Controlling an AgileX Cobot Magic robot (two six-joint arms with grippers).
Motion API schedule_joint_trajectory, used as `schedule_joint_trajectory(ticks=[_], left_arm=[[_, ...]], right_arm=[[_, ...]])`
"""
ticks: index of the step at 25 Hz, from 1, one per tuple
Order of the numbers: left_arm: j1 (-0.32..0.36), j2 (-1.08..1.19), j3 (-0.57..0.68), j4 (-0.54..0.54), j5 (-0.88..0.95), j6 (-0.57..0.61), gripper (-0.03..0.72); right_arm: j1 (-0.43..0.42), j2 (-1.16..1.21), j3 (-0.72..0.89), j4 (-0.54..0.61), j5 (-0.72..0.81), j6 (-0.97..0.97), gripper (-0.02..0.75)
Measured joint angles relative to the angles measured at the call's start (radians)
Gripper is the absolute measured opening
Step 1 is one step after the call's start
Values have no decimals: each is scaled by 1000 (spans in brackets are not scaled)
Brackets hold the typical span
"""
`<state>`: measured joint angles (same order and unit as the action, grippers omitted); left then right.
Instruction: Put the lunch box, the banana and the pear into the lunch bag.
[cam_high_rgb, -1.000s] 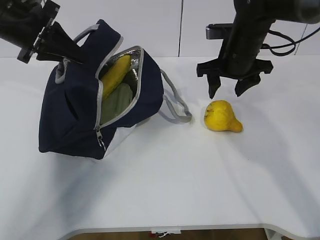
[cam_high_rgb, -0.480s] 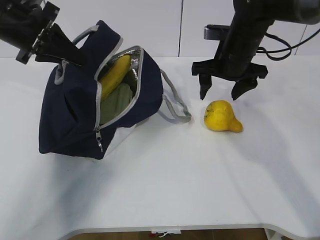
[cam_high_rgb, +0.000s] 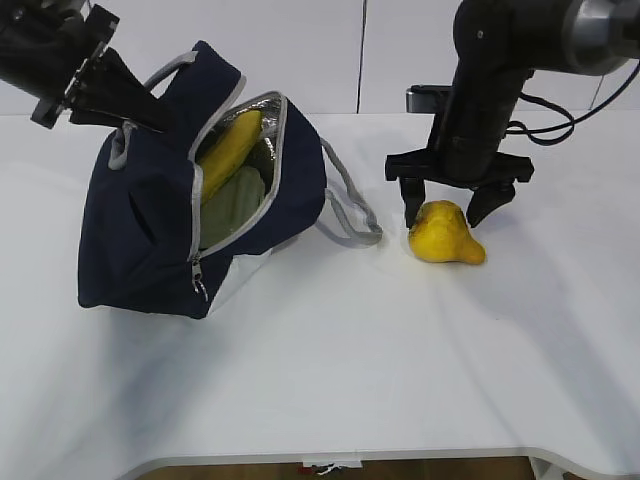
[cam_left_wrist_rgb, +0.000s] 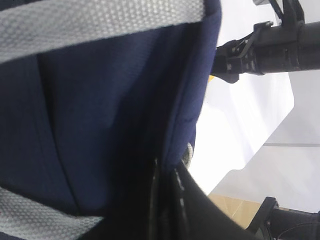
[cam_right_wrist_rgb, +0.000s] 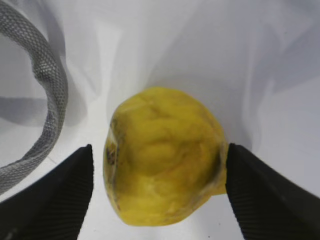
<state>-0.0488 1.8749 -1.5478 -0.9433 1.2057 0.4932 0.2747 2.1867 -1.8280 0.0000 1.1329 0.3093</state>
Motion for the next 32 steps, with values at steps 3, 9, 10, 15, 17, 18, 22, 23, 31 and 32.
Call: schedule_joint_trajectory(ticks=[3, 9, 10, 15, 17, 18, 22, 23, 31, 32], left_arm=[[0, 0, 0, 0, 0, 0, 1], [0, 0, 0, 0, 0, 0, 1], [0, 0, 0, 0, 0, 0, 1], [0, 0, 0, 0, 0, 0, 1], [0, 0, 0, 0, 0, 0, 1], [0, 0, 0, 0, 0, 0, 1], [0, 0, 0, 0, 0, 0, 1], [0, 0, 0, 0, 0, 0, 1], [0, 0, 0, 2, 0, 0, 1], [0, 0, 0, 2, 0, 0, 1]], right_arm=[[0, 9, 0, -5, 0, 0, 613], [0, 10, 0, -9, 0, 0, 517], [0, 10, 0, -9, 0, 0, 510], [0, 10, -18, 13, 66, 0, 502], [0, 10, -42, 17, 83, 0, 501], [0, 10, -60, 17, 88, -2, 501], [-2, 10, -138, 54, 90, -9, 499], [-2, 10, -153, 82, 90, -9, 499], [-2, 10, -278, 441, 100, -119, 499], [-2, 10, -293, 488, 100, -139, 499]])
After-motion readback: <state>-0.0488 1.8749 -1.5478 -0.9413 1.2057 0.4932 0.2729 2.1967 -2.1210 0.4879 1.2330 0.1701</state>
